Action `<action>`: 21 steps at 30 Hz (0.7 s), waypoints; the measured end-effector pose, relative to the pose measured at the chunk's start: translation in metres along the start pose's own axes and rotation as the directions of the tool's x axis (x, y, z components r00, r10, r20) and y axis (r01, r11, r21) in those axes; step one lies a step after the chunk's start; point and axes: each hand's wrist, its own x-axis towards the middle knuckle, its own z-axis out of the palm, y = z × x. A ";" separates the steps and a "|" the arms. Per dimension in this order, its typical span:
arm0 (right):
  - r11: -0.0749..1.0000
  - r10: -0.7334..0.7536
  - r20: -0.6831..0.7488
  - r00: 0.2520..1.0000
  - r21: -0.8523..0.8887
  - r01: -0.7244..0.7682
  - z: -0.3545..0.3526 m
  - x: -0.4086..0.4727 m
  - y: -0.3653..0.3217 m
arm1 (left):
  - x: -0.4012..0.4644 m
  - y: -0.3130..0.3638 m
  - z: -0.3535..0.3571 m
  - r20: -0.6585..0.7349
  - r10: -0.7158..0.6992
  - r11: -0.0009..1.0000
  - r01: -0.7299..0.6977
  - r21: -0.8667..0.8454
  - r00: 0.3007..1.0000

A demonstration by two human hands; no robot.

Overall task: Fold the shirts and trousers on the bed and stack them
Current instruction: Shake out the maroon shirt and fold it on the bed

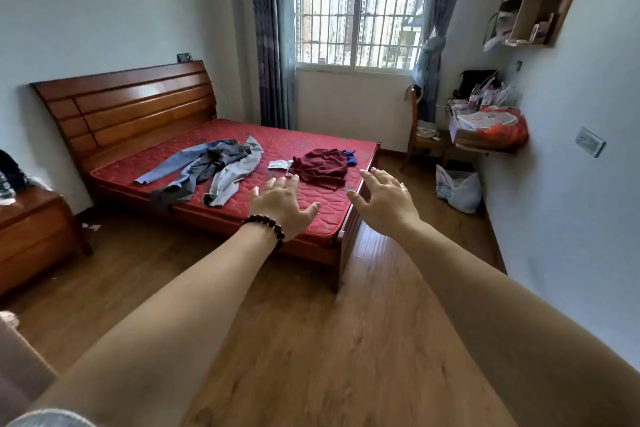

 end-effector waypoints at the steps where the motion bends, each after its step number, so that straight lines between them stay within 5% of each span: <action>1: 1.000 0.014 0.010 1.000 -0.016 -0.014 0.001 -0.003 0.006 | 0.000 0.006 0.004 0.017 0.008 1.000 -0.008 0.006 1.000; 21: 0.975 0.220 0.171 0.960 -0.063 -0.212 0.056 -0.009 0.179 | 0.053 0.110 0.143 0.184 0.079 0.996 -0.087 0.034 0.980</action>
